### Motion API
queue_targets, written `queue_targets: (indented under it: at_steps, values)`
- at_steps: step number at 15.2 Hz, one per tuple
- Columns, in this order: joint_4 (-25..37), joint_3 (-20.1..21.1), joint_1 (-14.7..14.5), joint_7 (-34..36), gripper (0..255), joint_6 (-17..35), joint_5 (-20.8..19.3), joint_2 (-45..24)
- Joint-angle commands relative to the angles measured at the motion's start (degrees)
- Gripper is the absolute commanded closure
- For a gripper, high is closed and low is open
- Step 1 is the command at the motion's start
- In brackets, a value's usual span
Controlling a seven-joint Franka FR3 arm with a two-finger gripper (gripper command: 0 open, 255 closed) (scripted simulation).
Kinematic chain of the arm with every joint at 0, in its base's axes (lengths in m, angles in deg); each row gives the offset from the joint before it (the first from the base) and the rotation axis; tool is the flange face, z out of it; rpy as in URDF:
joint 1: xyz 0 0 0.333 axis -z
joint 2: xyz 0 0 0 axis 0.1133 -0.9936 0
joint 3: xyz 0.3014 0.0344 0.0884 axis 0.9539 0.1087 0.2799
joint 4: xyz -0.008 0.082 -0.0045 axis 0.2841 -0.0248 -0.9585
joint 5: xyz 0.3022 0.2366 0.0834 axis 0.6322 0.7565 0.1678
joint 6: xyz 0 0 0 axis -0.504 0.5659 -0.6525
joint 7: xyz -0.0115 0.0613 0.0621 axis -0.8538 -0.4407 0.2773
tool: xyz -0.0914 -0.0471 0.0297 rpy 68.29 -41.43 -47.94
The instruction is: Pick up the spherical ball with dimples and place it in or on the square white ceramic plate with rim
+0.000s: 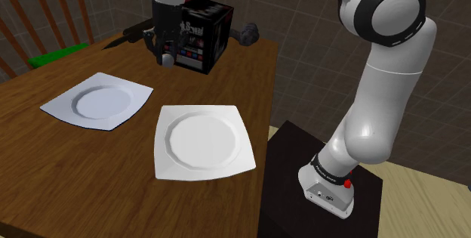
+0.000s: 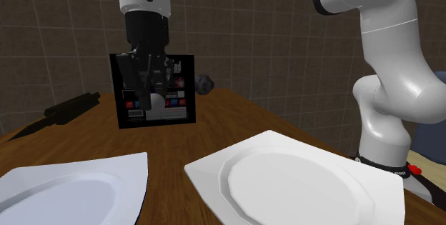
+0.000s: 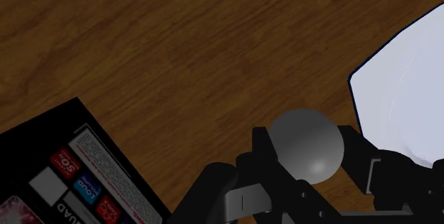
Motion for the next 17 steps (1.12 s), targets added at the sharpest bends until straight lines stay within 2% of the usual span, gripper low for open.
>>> queue_targets:
  at_steps: [1, 3, 9, 17]
  values:
    - [1.63, 0.03, -0.1, 0.14, 255, -1.54, -0.04, -0.12]
    - [2.71, 0.05, -0.14, 0.2, 255, -2.57, -0.06, -0.17]
    - [-12.79, 1.94, -1.05, 2.81, 255, 1.66, 3.47, 11.85]
    - [-27.59, 4.77, -3.97, 6.86, 255, 4.0, 8.65, 25.59]
